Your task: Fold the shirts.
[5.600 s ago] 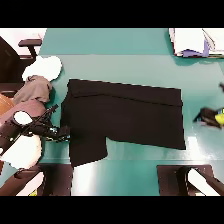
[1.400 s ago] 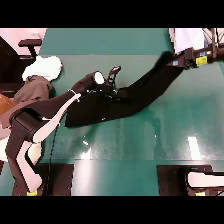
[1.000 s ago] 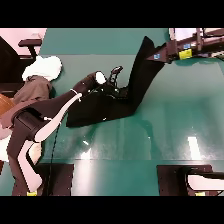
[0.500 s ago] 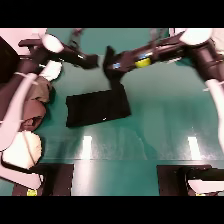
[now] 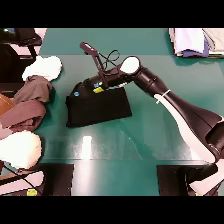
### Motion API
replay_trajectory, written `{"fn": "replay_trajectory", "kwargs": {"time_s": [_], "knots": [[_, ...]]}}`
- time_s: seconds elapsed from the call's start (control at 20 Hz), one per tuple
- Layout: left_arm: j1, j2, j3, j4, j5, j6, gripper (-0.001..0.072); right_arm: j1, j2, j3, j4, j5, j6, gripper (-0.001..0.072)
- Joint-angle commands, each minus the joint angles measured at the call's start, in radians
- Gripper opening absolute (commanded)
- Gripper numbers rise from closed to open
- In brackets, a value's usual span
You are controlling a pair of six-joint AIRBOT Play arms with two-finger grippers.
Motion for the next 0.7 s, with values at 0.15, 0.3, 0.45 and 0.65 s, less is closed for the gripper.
{"fn": "replay_trajectory", "kwargs": {"time_s": [0.15, 0.3, 0.45, 0.65], "knots": [[0.023, 0.024, -0.002, 0.005, -0.067, 0.000, 0.0020, -0.298, 0.113, -0.248, -0.415, 0.109, 0.287, 0.0410], [-0.009, 0.023, -0.005, 0.006, -0.064, 0.000, 0.0020, -0.462, 0.109, -0.396, -0.338, 0.129, 0.303, 0.0582], [-0.051, 0.014, -0.006, 0.007, -0.050, 0.001, 0.0020, -0.513, 0.057, -0.466, -0.224, 0.117, 0.266, 0.0579], [-0.098, 0.012, -0.006, 0.008, -0.034, 0.001, 0.0020, -0.463, -0.058, -0.405, -0.122, 0.118, 0.237, 0.0570]]}}
